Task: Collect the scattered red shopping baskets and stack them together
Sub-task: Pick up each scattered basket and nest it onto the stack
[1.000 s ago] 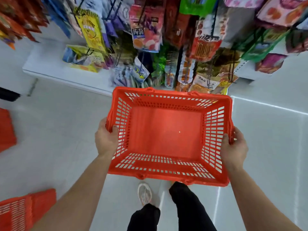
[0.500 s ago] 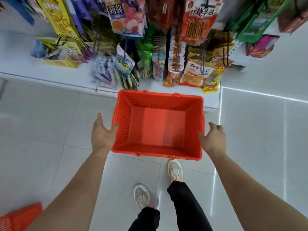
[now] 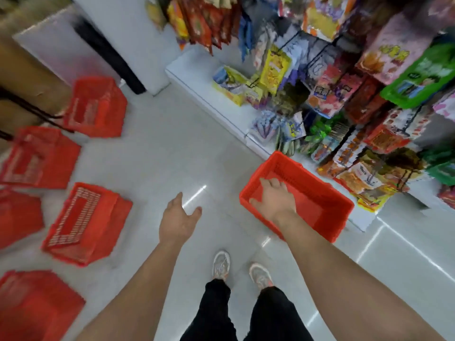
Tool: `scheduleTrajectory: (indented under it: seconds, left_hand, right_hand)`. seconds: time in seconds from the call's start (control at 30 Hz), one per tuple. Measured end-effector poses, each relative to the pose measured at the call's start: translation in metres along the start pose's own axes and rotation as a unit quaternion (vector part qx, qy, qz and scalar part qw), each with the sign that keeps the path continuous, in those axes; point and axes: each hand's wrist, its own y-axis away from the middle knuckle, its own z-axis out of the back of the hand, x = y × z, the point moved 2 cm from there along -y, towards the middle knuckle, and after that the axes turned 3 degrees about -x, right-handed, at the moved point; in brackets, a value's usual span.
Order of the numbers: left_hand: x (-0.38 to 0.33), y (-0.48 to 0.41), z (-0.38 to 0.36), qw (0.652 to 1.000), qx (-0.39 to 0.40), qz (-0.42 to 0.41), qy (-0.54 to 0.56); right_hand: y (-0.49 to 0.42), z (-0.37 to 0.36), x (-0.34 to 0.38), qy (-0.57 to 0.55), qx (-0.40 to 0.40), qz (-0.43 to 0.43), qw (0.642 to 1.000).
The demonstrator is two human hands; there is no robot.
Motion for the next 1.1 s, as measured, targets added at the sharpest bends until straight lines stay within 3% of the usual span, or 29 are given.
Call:
scheduleTrajectory:
  seconds: [0.23, 0.5, 0.73, 0.9, 1.1]
  left_hand:
    - [0.102, 0.117, 0.077, 0.969, -0.145, 0.186, 0.07]
    - [0.209, 0.25, 0.129, 0.892, -0.241, 0.358, 0.13]
    - [0.311, 0.305, 0.158, 0.834, -0.285, 0.438, 0.178]
    - [0.387, 0.29, 0.188, 0.821, -0.288, 0.451, 0.197]
    - [0.469, 0.228, 0.247, 0.839, -0.263, 0.423, 0.22]
  right_hand:
    - [0.041, 0.002, 0.144, 0.082, 0.056, 0.254, 0.962]
    - [0.125, -0.029, 0.283, 0.169, 0.083, 0.415, 0.89]
    - [0.184, -0.095, 0.407, 0.211, 0.112, 0.478, 0.845]
    - [0.184, -0.139, 0.484, 0.214, 0.127, 0.464, 0.85]
    - [0.165, -0.17, 0.58, 0.213, 0.117, 0.421, 0.874]
